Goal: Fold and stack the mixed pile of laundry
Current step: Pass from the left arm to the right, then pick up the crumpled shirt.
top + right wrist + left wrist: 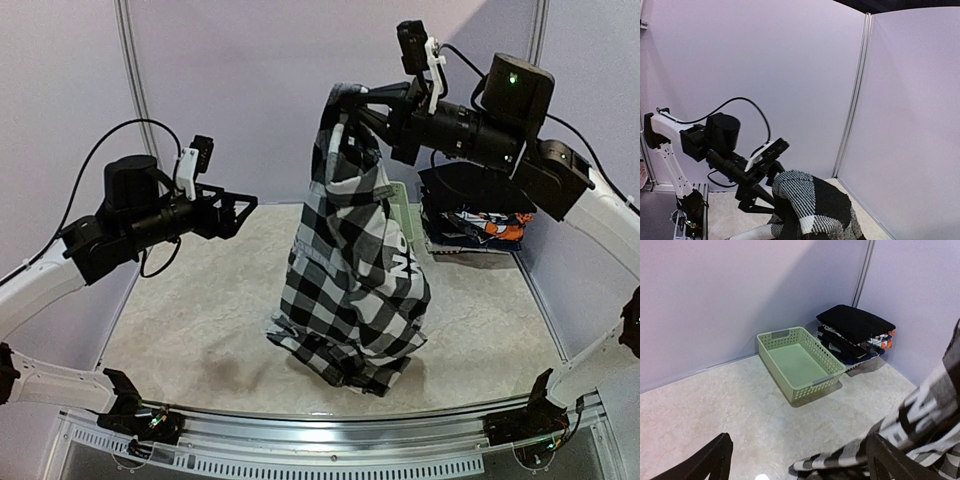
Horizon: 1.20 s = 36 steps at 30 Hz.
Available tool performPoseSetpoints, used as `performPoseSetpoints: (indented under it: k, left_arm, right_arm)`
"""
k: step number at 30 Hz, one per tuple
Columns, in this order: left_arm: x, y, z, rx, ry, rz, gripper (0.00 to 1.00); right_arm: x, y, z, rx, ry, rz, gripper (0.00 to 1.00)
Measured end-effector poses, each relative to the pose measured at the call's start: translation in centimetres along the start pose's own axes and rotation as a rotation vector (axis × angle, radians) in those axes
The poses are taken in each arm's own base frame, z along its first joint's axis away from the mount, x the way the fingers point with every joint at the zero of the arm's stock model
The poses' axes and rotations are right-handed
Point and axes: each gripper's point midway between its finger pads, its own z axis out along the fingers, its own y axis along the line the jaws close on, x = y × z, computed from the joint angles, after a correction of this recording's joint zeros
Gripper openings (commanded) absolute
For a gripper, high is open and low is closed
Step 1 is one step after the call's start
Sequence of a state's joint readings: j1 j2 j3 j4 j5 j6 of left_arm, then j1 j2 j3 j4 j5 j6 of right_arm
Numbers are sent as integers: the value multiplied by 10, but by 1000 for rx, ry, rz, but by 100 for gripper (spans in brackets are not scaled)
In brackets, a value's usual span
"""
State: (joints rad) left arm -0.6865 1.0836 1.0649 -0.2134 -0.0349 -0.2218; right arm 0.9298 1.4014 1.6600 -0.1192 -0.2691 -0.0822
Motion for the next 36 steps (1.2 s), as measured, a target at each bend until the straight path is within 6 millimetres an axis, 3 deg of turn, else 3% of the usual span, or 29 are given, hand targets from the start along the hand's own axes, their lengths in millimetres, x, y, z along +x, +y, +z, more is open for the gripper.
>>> performPoseSetpoints:
  k: [5,10,18,22,24,26,30,36]
  left_arm:
    - [34,-3,-28,40,20,17,96]
    - [63,-23,-36,146,46,73,96]
    - [140,-37,2,271,157,118,99]
    - [159,-36,25,270,190,134,94]
    - [167,-35,37,266,205,139,82]
    - [173,-34,47,259,215,145,52]
    - [183,-32,63,244,229,152,3]
    - [169,-29,67,211,187,155,0]
  right_arm:
    - [-26,-12,22,53,0,-32,0]
    - [-26,-16,30,75,30,-59,0]
    - [-9,-21,28,106,93,-87,0]
    - [-2,-22,25,116,115,-86,0]
    - [1,-23,24,122,123,-85,0]
    - [4,-23,24,125,130,-87,0]
    - [8,-26,25,137,143,-92,0]
    - [11,-29,24,157,154,-106,0]
